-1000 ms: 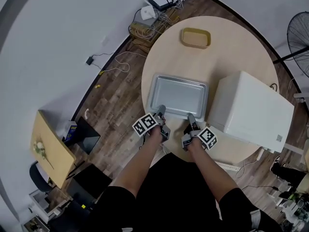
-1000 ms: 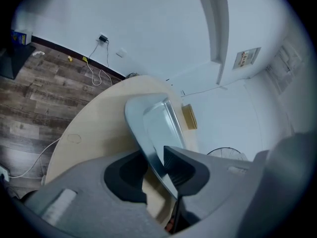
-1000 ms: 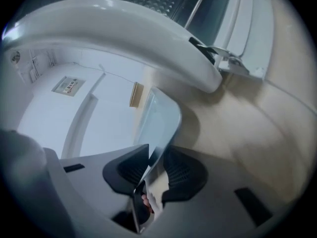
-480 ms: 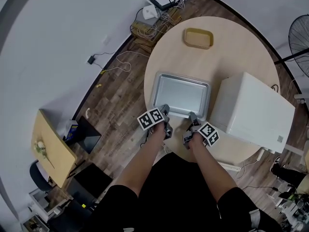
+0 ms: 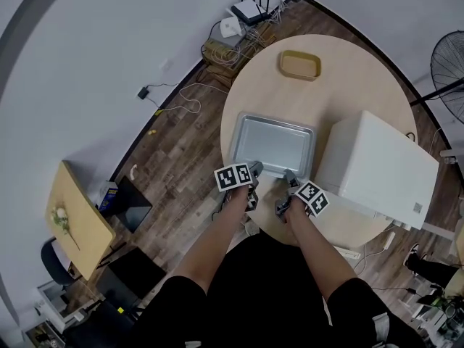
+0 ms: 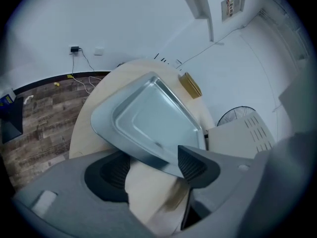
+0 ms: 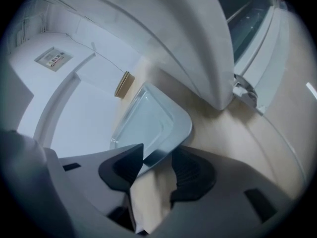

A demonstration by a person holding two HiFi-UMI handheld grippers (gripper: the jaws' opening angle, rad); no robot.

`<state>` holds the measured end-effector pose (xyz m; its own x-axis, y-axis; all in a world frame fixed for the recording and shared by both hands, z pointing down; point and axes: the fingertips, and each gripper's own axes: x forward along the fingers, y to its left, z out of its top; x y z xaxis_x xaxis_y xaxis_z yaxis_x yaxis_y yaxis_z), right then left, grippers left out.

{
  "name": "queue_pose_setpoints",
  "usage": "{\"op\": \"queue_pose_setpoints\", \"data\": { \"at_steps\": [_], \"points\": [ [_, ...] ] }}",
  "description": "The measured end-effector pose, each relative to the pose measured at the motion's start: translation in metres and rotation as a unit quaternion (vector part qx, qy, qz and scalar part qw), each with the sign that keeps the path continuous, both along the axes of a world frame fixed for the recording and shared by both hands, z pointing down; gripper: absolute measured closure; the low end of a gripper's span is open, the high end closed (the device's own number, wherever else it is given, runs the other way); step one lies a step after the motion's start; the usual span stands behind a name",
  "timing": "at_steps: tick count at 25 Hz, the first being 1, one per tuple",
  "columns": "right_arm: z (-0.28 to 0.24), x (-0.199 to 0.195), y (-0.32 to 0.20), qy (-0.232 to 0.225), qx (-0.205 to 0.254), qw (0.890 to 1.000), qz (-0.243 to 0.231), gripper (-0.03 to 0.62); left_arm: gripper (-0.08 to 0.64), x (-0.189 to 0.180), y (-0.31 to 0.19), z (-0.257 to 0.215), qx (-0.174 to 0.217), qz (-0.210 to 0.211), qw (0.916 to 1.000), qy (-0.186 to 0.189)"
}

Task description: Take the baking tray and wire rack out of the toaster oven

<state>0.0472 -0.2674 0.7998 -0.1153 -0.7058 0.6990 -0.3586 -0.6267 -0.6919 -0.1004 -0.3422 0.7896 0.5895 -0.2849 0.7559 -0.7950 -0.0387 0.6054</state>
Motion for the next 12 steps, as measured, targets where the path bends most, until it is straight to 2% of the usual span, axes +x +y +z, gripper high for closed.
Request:
{"op": "queue_pose_setpoints", "data": {
  "at_steps": [3,7,12],
  "points": [
    [0.0,-0.002,0.005,-0.001,-0.001,1.0,-0.014,0.408,0.265,-0.007,0.008,-0.004,0.018,0.009,0.9998,0.005],
    [0.0,-0.008,0.015,-0.002,-0.004,1.0,-0.031,0.377,0.267,-0.02,0.017,-0.015,0.045,-0.001,0.9989,0.011],
    [-0.015,-0.018,0.029,0.004,0.011,0.998,-0.06,0.377,0.267,-0.033,0.038,-0.038,0.077,-0.015,0.9966,0.024]
  ]
}}
